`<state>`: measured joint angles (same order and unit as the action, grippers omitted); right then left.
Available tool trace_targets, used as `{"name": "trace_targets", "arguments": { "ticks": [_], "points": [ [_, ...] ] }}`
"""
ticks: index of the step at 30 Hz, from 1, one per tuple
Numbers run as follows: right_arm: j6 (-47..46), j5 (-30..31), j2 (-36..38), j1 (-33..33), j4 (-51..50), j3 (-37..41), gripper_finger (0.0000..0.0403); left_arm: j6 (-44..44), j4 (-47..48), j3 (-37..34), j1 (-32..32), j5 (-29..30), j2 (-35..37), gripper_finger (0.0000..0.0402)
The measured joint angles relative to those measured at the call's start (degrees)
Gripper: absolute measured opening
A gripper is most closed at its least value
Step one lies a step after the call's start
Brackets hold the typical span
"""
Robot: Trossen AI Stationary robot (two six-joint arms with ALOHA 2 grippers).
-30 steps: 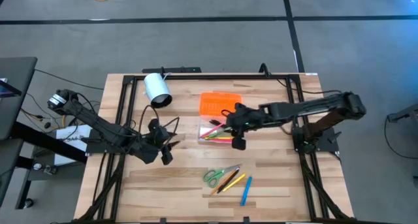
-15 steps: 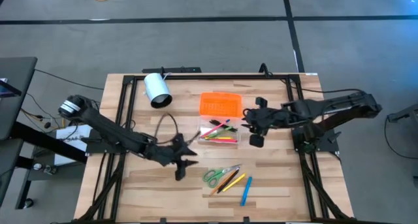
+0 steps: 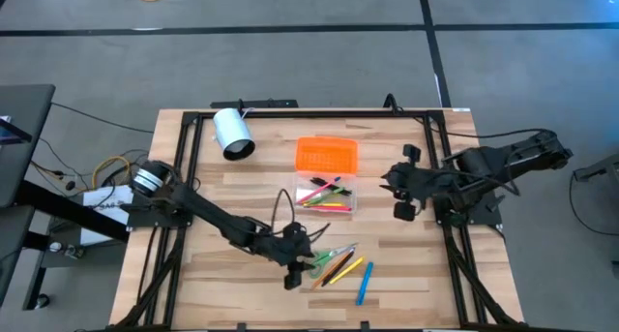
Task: Pick & place school supplies into a supply box
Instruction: Put the green scissors into the orange supply box
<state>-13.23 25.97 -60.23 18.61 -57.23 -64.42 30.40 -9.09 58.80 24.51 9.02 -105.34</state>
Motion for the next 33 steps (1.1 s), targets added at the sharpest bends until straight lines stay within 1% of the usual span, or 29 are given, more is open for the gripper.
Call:
{"name": "trace_targets", "arguments": {
  "ticks": [3,6,10,13,17,25,28,33],
  "points": [
    [-3.02,1.71,1.94,2.26,-2.74,0.0,0.0098,2.1,4.79,2.8,-0.1,0.82,-2.95,0.0148],
    [-6.51,4.02,3.94,5.07,-5.1,0.0,0.0098,3.38,12.08,5.62,-0.13,2.57,-4.98,0.0148],
    [-11.7,8.21,5.74,9.58,-7.9,0.0,0.0098,4.07,18.84,7.53,-0.16,5.27,-5.55,0.0148],
    [-15.49,11.62,6.42,13.09,-9.99,0.0,0.0098,4.09,20.13,7.55,-0.58,5.29,-5.47,0.0148],
    [-20.47,16.02,6.31,17.32,-13.16,0.0,0.0098,3.41,20.08,7.55,-0.94,2.71,-5.4,0.0148],
    [-28.9,22.24,6.24,23.7,-17.34,0.0,0.0098,0.8,20.19,7.61,-0.92,1.68,-5.96,0.0148],
    [-31.41,23.35,6.24,25.42,-18.57,0.0,0.0098,0.8,20.88,7.53,-0.92,1.38,-6.4,0.0148],
    [-35.08,24.09,6.22,27.59,-21.22,0.0,0.0098,0.8,21.2,7.59,-1.18,3.62,-6.36,0.0148]
  ]
}}
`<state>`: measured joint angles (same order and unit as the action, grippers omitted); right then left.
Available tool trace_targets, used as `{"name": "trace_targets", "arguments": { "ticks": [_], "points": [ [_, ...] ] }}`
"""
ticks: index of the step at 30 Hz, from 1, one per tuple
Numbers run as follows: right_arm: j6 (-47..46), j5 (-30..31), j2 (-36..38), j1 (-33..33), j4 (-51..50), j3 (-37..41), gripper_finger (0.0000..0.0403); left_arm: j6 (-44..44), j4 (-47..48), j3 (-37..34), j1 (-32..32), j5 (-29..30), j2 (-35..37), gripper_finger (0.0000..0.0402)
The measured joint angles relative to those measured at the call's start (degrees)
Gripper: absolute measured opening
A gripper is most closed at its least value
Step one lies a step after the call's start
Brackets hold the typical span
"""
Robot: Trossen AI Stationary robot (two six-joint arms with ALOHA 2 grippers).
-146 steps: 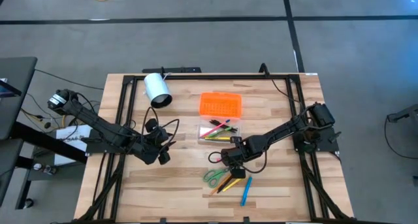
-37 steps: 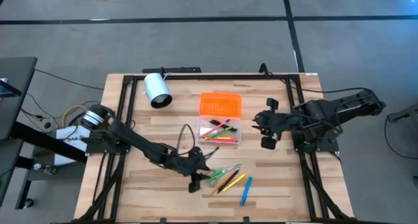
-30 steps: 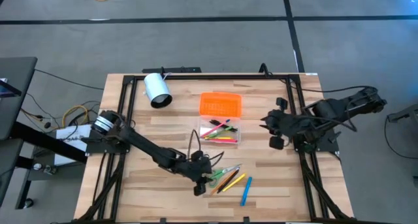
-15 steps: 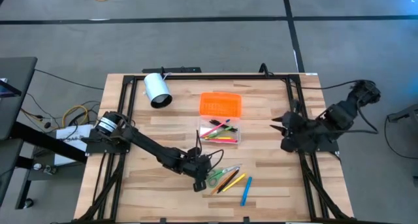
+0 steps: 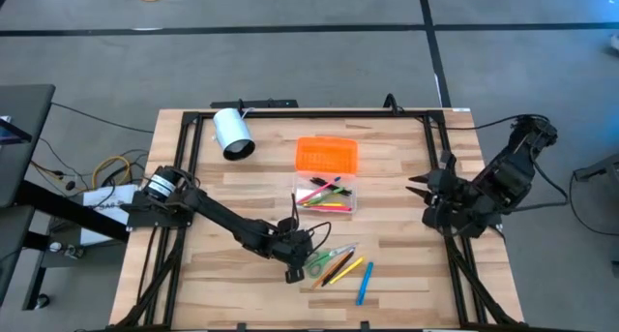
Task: Pick & place school supplies into a supply box
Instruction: Put the green scissors into the orange supply box
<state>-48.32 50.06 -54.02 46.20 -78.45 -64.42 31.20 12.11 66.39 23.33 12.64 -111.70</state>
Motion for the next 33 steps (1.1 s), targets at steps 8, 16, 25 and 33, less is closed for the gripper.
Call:
{"name": "trace_targets", "arguments": {
  "ticks": [8,16,25,33],
  "points": [
    [-1.24,1.29,0.0,1.07,-0.66,0.0,0.0098,-0.18,0.43,0.0,-0.13,-1.5,0.0,0.0148],
    [-1.27,1.5,0.0,1.04,-0.81,0.0,0.0098,-0.18,-1.04,-0.02,-0.03,-1.85,0.0,0.0148],
    [-1.24,1.56,0.0,1.04,-0.85,0.0,0.0098,-1.09,-1.19,-0.04,-0.04,-1.83,-0.23,0.0148],
    [-1.31,1.5,0.0,1.04,-0.92,0.0,0.0098,-0.07,-1.91,0.15,0.31,-3.23,-2.35,0.0148]
  ]
}}
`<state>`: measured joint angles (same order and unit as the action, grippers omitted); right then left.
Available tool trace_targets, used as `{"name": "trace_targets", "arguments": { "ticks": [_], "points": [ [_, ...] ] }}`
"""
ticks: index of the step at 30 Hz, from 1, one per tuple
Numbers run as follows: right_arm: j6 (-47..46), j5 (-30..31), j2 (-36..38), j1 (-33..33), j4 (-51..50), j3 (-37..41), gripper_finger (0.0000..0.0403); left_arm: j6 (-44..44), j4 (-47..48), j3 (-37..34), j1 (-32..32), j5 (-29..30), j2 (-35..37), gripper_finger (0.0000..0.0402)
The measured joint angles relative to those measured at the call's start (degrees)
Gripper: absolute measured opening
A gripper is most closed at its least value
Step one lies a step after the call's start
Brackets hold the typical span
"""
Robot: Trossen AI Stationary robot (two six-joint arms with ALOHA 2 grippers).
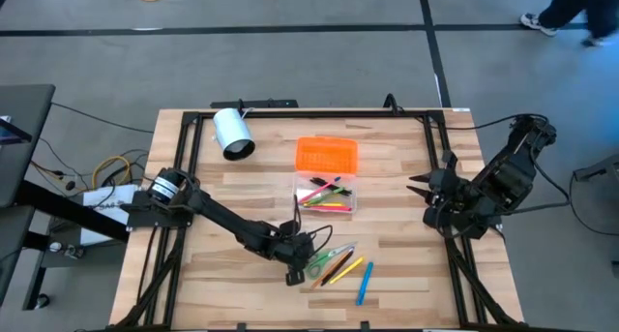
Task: Pick & place school supplies into a supply box
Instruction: Put the green scissors into the orange supply box
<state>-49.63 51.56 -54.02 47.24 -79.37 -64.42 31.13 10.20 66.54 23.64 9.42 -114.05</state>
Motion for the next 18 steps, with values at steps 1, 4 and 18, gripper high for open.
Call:
{"name": "trace_targets", "arguments": {
  "ticks": [1,4,18],
  "points": [
    [0.0,-0.01,-0.02,0.0,0.0,0.0,0.0098,0.52,0.65,0.01,0.14,1.35,-0.03,0.0148],
    [0.02,-0.01,-0.01,0.0,-0.02,0.0,0.0098,1.32,3.3,0.03,0.32,3.83,0.13,0.0148],
    [0.02,-0.01,-0.02,0.0,-0.02,0.0,0.0098,10.07,13.5,0.15,1.52,2.9,0.36,0.0091]
  ]
}}
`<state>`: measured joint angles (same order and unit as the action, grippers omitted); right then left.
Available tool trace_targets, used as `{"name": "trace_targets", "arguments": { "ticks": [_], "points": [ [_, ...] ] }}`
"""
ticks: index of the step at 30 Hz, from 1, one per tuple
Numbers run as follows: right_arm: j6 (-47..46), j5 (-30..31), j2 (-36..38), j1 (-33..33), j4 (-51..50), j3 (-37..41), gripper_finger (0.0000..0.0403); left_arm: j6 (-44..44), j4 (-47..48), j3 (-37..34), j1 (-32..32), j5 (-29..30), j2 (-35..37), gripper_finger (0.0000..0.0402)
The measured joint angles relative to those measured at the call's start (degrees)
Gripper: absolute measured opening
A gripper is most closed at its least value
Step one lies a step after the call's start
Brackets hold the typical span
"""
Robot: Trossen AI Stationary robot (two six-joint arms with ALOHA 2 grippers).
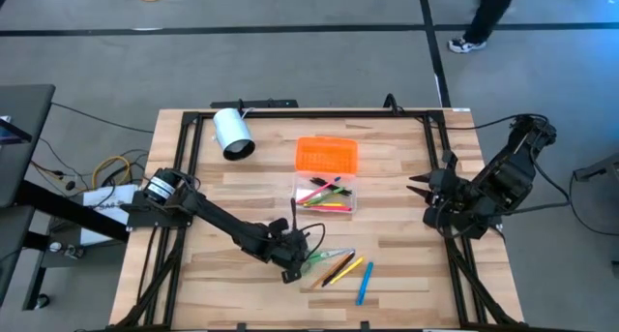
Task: Pick & place school supplies into a supply box
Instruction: Put the green scissors into the orange supply box
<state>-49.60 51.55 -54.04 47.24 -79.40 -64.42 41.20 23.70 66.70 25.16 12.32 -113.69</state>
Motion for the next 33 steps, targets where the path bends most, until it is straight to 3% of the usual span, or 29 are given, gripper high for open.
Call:
{"name": "trace_targets", "arguments": {
  "ticks": [7,17,33],
  "points": [
    [0.02,0.0,0.0,0.0,0.0,0.0,0.0098,8.15,0.94,-0.04,-0.37,0.68,-0.02,0.0014],
    [0.02,0.0,0.0,0.0,0.09,0.0,0.0098,16.31,0.78,-0.04,-0.91,3.03,-0.07,0.0011],
    [0.02,0.0,-0.02,-0.02,0.05,0.0,0.0098,15.64,1.28,3.22,-1.0,6.21,-0.41,0.0009]
  ]
}}
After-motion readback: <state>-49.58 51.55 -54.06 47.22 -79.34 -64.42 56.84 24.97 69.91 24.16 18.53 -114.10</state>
